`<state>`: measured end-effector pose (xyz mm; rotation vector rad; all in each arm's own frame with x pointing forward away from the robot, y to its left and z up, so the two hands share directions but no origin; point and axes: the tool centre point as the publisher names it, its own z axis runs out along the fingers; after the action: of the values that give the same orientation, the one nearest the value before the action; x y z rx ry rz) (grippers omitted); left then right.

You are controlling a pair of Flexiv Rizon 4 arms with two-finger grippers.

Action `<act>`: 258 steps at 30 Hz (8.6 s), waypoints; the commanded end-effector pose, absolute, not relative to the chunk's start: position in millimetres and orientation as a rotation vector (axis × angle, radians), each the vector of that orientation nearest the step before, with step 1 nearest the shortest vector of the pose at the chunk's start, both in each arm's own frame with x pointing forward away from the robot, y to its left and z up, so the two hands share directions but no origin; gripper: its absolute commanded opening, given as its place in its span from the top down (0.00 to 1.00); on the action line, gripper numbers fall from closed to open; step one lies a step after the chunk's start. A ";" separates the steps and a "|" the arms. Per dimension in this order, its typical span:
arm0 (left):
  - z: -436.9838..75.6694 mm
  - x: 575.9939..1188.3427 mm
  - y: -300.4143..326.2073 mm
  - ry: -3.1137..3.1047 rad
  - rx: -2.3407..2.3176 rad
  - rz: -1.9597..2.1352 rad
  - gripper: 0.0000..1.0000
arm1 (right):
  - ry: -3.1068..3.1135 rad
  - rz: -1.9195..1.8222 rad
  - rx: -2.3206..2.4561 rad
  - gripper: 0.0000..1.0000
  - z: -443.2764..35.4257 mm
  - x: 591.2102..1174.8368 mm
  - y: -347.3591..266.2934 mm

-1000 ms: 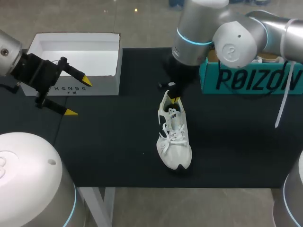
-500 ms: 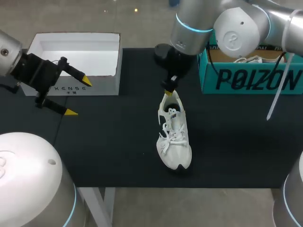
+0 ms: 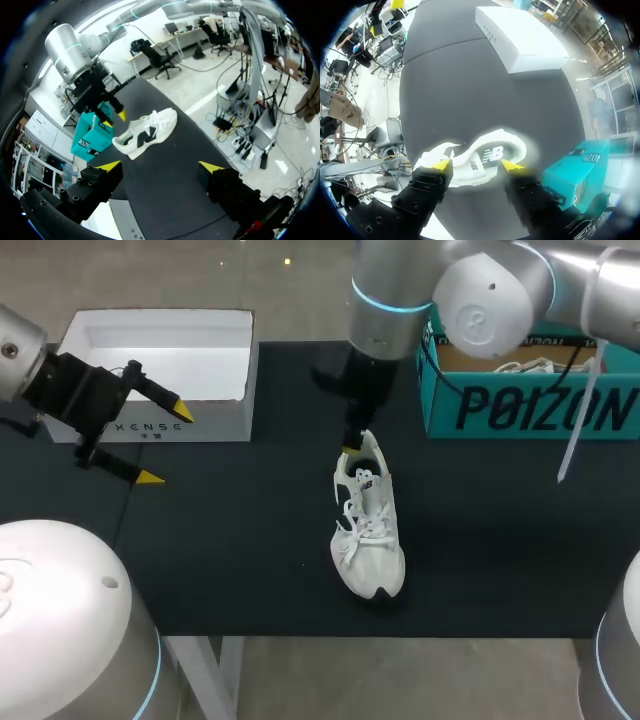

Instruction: Take the shoe out of the shoebox, open the shoe tongue, remove and reinsert the insole, then place the shoe into the shoebox

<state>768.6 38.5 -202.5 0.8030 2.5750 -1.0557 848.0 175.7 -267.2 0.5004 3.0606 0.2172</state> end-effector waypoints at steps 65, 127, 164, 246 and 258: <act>-202.2 768.0 38.6 2.579 0.804 -1.050 0.00 | 3.167 0.168 0.348 0.00 -352.0 930.5 162.2; -202.2 768.0 38.6 2.579 0.804 -1.050 0.00 | 2.995 0.150 0.431 1.00 -230.0 952.5 157.3; -202.2 768.0 38.6 2.579 0.804 -1.050 0.00 | 2.653 0.125 1.014 1.00 -84.4 1029.9 1.8; -202.2 768.0 38.6 2.579 0.804 -1.050 0.00 | 1.578 0.532 2.525 1.00 -199.0 1159.8 -280.6; -202.2 768.0 38.6 2.579 0.804 -1.050 0.00 | 1.583 0.528 2.477 1.00 -248.0 1173.1 -296.1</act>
<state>768.6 38.5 -202.5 0.8032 2.5749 -1.0555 1167.5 -296.1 -238.9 2.4773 1.5830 0.5181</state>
